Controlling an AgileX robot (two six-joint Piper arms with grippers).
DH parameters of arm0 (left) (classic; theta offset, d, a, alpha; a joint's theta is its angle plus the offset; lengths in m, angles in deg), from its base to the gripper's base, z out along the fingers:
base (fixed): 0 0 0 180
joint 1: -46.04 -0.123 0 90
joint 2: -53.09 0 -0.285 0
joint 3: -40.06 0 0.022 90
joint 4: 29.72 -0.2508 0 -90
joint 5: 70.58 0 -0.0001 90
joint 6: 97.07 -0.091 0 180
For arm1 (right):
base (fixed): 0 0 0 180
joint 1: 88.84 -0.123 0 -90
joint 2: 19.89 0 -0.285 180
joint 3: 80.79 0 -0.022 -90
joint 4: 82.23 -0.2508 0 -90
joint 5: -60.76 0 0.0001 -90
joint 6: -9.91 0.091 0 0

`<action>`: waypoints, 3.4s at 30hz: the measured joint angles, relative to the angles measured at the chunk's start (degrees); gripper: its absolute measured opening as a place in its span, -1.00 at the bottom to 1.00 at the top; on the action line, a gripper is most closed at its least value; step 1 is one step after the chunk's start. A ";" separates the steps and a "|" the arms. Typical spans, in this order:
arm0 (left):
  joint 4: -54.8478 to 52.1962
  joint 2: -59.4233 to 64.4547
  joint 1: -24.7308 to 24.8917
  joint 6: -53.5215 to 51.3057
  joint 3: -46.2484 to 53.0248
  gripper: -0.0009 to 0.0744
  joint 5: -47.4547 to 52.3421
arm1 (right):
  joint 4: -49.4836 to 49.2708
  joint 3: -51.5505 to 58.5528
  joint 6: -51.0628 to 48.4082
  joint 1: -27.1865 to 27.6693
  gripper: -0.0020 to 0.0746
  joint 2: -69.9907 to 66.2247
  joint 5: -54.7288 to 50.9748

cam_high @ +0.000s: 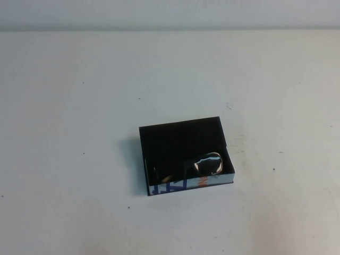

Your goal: Take glasses out of glasses case

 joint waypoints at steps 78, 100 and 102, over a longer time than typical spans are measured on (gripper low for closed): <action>0.00 0.00 0.00 0.00 0.00 -0.99 0.00 | -1.62 -81.35 -76.54 -34.37 0.19 -107.66 -40.52; 0.00 0.00 0.00 0.00 0.00 -0.99 0.00 | -3.05 -85.41 -80.68 -33.91 -0.17 -114.25 -41.55; 0.00 0.00 0.00 0.00 0.00 -0.99 0.00 | -3.05 -85.41 -80.68 -33.82 -0.04 -114.49 -41.20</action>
